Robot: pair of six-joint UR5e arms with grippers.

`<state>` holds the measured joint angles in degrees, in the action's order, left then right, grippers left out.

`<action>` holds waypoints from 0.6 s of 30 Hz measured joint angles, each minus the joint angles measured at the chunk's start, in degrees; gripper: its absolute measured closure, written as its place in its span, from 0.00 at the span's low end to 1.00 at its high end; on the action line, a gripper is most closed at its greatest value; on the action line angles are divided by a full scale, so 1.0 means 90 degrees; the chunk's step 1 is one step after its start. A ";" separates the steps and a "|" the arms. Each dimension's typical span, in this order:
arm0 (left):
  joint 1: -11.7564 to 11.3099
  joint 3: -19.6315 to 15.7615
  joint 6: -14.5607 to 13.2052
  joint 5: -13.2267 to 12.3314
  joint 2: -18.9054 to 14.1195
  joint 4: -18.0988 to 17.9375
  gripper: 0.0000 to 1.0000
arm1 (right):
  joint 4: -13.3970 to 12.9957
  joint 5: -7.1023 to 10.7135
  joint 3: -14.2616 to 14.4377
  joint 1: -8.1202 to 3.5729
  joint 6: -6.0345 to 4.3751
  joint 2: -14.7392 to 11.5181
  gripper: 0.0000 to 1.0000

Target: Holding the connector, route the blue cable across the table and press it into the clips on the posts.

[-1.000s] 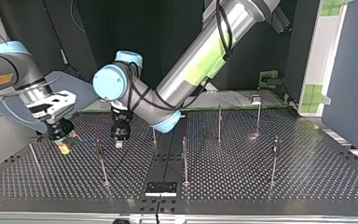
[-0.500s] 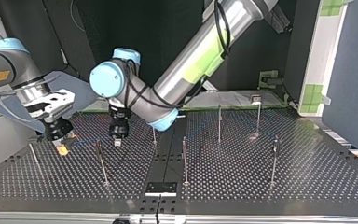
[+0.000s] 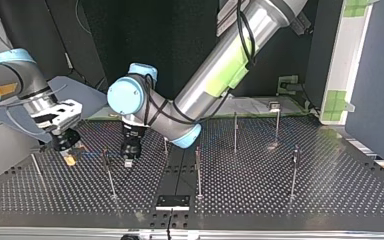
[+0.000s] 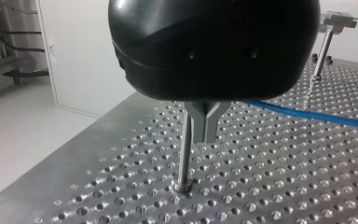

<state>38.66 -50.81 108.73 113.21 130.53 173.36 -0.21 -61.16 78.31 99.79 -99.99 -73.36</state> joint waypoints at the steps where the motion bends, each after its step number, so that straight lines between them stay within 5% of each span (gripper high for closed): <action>1: -0.0017 0.0000 0.0002 -0.0018 0.0001 -0.0004 1.00 | -0.0004 0.0000 -0.0036 -0.0004 -0.0004 0.0028 1.00; 10: -0.0096 -0.0005 0.0018 -0.0179 -0.0005 0.0030 1.00 | -0.0015 -0.0003 -0.0167 -0.0019 -0.0004 0.0085 1.00; 11: -0.0094 -0.0005 0.0025 -0.0197 -0.0005 0.0035 0.75 | -0.0016 -0.0004 -0.0167 -0.0023 -0.0001 0.0086 1.00; 12: -0.0085 -0.0005 0.0038 -0.0208 -0.0006 0.0044 0.75 | -0.0016 -0.0004 -0.0168 -0.0028 0.0002 0.0086 1.00; 14: -0.0057 -0.0003 0.0076 -0.0225 -0.0009 0.0086 0.44 | -0.0016 -0.0005 -0.0169 -0.0053 0.0009 0.0086 1.00; 15: -0.0046 -0.0004 0.0088 -0.0229 -0.0009 0.0113 0.44 | -0.0014 -0.0005 -0.0169 -0.0064 0.0013 0.0086 1.00; 17: -0.0018 -0.0004 0.0104 -0.0227 -0.0010 0.0191 0.14 | -0.0010 -0.0004 -0.0170 -0.0066 0.0019 0.0087 1.00; 18: -0.0006 -0.0005 0.0109 -0.0222 -0.0009 0.0228 0.14 | -0.0009 -0.0003 -0.0170 -0.0065 0.0021 0.0087 1.00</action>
<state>38.61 -50.85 109.71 111.21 130.45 175.41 -0.29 -61.19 76.78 99.21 -99.80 -72.57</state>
